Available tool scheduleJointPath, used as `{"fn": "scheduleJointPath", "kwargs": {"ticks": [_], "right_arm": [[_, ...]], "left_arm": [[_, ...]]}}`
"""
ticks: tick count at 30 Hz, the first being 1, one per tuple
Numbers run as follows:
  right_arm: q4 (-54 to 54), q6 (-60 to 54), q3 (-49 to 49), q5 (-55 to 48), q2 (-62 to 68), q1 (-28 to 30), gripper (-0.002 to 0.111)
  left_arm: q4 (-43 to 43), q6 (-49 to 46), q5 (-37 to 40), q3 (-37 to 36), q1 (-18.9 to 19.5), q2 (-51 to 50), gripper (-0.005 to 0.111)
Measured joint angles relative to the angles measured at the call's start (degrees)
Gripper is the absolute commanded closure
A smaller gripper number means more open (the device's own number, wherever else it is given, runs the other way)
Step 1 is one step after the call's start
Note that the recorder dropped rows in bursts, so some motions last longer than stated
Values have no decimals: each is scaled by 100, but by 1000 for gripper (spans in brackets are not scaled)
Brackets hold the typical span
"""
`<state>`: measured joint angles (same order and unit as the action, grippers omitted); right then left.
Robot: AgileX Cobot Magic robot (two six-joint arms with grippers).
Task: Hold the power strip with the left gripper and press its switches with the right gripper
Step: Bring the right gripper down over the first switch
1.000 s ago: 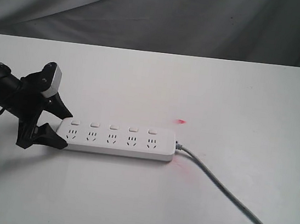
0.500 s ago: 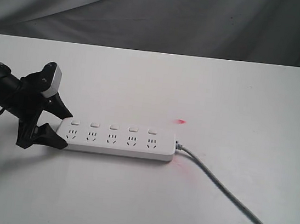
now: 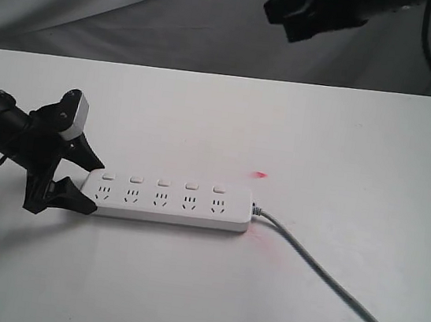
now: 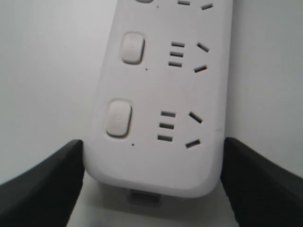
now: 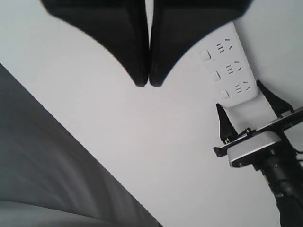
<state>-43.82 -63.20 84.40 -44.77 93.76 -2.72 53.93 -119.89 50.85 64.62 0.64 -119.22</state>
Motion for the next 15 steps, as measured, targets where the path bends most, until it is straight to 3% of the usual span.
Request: {"fn": "scheduleJointPath", "kwargs": {"ticks": [6,8,15], "right_arm": [[-306,-1052,0,22,657,-336,108],[-361,-1447,0,44,898,-504,103],[-400,-1896,0,720,1545,-1017,48]], "left_arm": [[0,0,0,0,0,0,107],[0,0,0,0,0,0,107],[10,0,0,0,0,0,107]]}}
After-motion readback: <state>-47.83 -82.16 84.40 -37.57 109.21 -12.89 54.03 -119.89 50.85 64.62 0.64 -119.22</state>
